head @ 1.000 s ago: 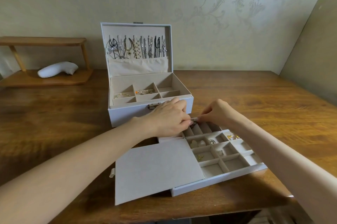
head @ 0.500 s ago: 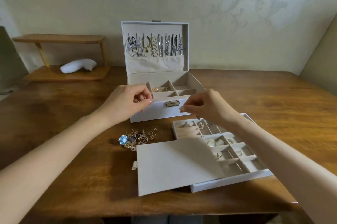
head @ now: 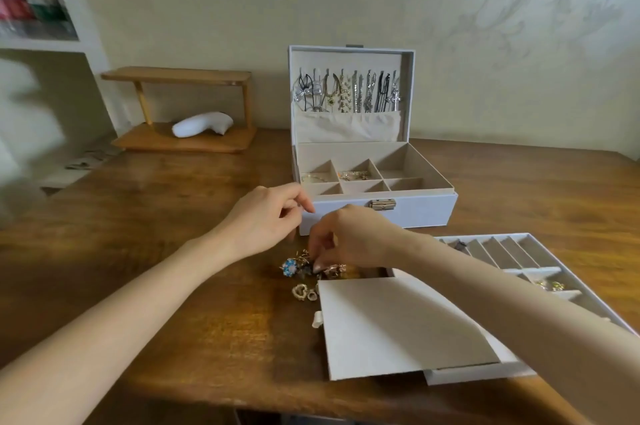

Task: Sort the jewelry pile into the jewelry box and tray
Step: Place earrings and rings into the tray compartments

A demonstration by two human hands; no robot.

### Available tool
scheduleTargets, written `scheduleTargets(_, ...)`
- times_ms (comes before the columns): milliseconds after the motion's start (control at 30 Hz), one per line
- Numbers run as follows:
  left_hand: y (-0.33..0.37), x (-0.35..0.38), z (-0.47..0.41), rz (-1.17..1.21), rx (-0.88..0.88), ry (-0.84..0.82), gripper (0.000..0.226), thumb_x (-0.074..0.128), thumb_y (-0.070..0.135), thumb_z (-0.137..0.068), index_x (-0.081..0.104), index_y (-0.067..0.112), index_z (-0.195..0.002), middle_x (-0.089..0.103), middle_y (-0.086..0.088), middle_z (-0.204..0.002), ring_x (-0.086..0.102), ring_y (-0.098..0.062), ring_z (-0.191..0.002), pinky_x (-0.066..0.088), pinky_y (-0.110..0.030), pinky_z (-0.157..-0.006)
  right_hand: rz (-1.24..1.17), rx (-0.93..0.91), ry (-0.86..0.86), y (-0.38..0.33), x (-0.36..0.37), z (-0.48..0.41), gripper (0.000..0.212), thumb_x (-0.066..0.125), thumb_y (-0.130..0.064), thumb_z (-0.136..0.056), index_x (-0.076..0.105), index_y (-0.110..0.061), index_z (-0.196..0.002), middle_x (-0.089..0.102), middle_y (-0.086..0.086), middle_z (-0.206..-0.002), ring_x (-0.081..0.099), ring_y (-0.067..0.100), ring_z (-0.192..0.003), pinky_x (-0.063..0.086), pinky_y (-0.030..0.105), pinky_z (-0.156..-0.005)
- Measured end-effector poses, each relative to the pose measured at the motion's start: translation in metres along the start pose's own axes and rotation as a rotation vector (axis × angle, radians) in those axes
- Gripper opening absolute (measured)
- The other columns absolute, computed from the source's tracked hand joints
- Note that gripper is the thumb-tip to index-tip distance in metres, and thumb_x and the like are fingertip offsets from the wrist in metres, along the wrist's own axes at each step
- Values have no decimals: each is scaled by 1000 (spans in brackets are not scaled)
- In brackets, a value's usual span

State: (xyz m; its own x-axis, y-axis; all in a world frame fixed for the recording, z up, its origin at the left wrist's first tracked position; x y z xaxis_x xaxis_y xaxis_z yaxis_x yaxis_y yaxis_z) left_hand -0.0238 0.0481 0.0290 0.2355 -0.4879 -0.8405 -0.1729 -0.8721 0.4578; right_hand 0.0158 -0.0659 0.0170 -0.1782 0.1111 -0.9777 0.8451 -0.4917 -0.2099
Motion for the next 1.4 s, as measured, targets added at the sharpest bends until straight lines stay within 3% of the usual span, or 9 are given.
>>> scheduleTargets(133, -4, 5, 5, 11, 5, -62, 17, 48, 14, -96, 60, 24, -101, 67, 10, -68, 59, 2, -67, 45, -18, -70, 29, 36, -4, 7, 1, 0, 15, 71, -30, -82, 71, -29, -98, 63, -13, -87, 49, 4, -77, 33, 14, -58)
scheduleTargets(300, -5, 9, 9, 9, 19, -116, 11, 54, 18, -93, 61, 25, -97, 66, 13, -73, 60, 0, -70, 47, -21, -68, -129, 92, 36, 17, 0, -1, 4, 72, -22, -80, 72, -24, -83, 69, -9, -88, 58, 6, -77, 48, 24, -72)
scheduleTargets(433, -3, 11, 9, -10, 28, -148, 4, 64, 30, -87, 60, 30, -85, 60, 11, -70, 50, -4, -60, 38, -20, -57, -215, 97, 67, 21, -7, 1, 4, 70, -17, -80, 73, -18, -82, 65, -9, -78, 52, 0, -62, 38, 9, -57)
scheduleTargets(600, 2, 12, 6, 8, 41, -113, 11, 68, 31, -84, 58, 28, -80, 52, 15, -61, 45, -2, -54, 31, -15, -54, -371, 100, 151, 25, -14, 3, 5, 67, -7, -80, 69, -12, -80, 64, -5, -72, 51, -9, -53, 38, 9, -51)
scheduleTargets(667, 3, 8, 4, 86, 43, -84, 9, 65, 27, -87, 60, 27, -79, 59, 15, -65, 50, -1, -57, 34, -12, -54, -475, 107, 183, 29, -15, 5, 7, 66, -4, -81, 64, -10, -80, 67, 1, -72, 57, -2, -53, 44, 14, -51)
scheduleTargets(800, 3, 7, 0, 374, -58, -94, 8, 57, 25, -91, 64, 23, -87, 66, 16, -66, 57, 3, -62, 41, -5, -60, -642, 70, 315, 37, -18, 12, 16, 66, 1, -81, 55, -10, -77, 71, 13, -76, 69, 27, -67, 59, 42, -63)
scheduleTargets(1000, 11, 5, -3, 634, -129, 24, 7, 69, 11, -82, 64, 17, -80, 66, 13, -65, 58, 6, -61, 40, -5, -52, -781, 60, 474, 43, -23, 27, 13, 72, 3, -78, 59, 4, -78, 70, 15, -78, 70, 19, -67, 58, 28, -67)
scheduleTargets(1200, 20, 9, -12, 698, -112, -23, 13, 66, 11, -84, 70, 21, -92, 72, 9, -77, 56, -1, -62, 42, -13, -52, -943, 85, 537, 57, -30, 49, 18, 73, 11, -72, 63, -4, -71, 69, 18, -78, 69, 18, -68, 56, 23, -68)
scheduleTargets(1400, 44, 17, -26, 723, -51, 30, 8, 69, 7, -81, 65, 13, -84, 69, 4, -72, 57, 3, -57, 40, -7, -53, -917, 67, 469, 68, -33, 62, 33, 74, 14, -69, 57, -6, -90, 68, 7, -72, 66, 23, -72, 57, 35, -72)
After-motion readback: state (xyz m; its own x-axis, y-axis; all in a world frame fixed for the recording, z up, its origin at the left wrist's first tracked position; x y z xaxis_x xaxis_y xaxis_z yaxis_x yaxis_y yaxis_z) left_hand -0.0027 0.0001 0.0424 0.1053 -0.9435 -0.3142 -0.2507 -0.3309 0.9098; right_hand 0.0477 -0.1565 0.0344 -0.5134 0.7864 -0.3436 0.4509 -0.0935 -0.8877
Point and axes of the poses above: each hand's wrist, its own z-axis away from the middle knuckle, its own x-axis out of the palm, y = z × x, the point moved 5 cm from there along -z, towards the middle knuckle
